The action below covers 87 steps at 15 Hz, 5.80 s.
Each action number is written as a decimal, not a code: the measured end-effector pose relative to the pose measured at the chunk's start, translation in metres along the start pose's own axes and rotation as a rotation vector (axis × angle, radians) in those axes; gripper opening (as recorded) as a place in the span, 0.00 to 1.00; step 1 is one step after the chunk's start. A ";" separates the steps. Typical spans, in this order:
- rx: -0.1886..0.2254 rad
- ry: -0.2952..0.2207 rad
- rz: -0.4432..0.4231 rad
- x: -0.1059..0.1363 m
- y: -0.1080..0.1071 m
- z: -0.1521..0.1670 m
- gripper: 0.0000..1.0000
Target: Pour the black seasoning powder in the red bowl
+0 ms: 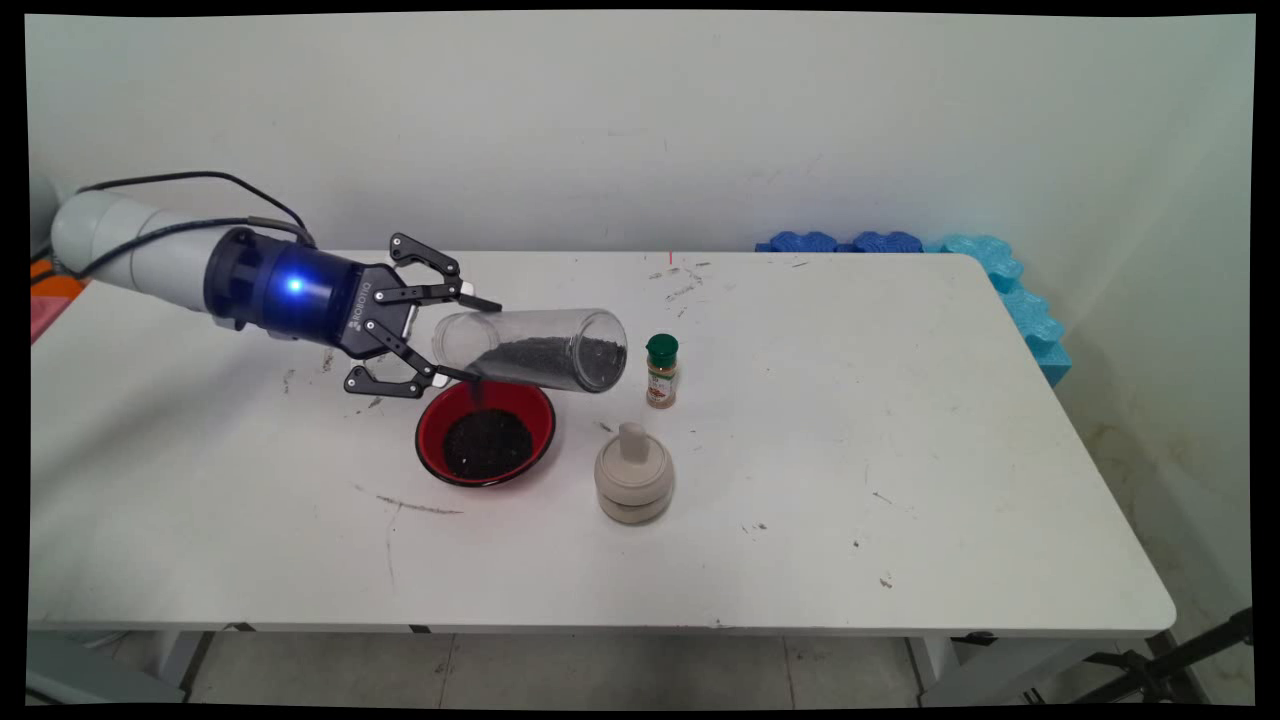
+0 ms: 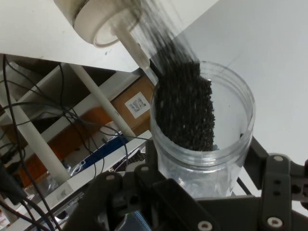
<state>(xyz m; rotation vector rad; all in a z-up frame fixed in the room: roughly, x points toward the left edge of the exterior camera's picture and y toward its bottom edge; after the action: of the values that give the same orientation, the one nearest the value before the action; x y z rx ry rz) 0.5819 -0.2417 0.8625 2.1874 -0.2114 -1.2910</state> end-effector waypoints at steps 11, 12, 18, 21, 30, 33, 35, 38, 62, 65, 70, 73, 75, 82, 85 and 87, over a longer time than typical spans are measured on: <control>-0.022 -0.009 -0.026 -0.002 -0.001 0.000 0.00; -0.025 -0.010 -0.027 -0.002 -0.001 0.000 0.00; -0.037 -0.016 -0.032 -0.003 0.000 0.000 0.00; -0.043 -0.018 -0.033 -0.003 0.000 0.000 0.00; -0.055 -0.020 -0.037 -0.003 -0.001 0.000 0.00; -0.058 -0.019 -0.037 -0.002 0.000 0.000 0.00; -0.059 -0.018 -0.039 -0.002 0.000 0.000 0.00; -0.060 -0.019 -0.039 -0.001 0.000 0.000 0.00; -0.099 -0.036 -0.085 -0.001 0.002 0.000 0.00; -0.103 -0.038 -0.086 -0.001 0.002 -0.001 0.00; -0.108 -0.039 -0.087 -0.001 0.002 -0.003 0.00; -0.111 -0.038 -0.087 -0.001 0.002 -0.004 0.00; -0.112 -0.038 -0.087 -0.001 0.001 -0.005 0.00; -0.106 -0.027 -0.075 0.002 0.000 -0.007 0.00; -0.102 -0.016 -0.065 0.004 0.000 -0.008 0.00; -0.098 -0.007 -0.055 0.006 0.000 -0.008 0.00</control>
<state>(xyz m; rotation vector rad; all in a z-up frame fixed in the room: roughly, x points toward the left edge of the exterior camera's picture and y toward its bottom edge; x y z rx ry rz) 0.5921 -0.2410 0.8608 2.1194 -0.0890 -1.3113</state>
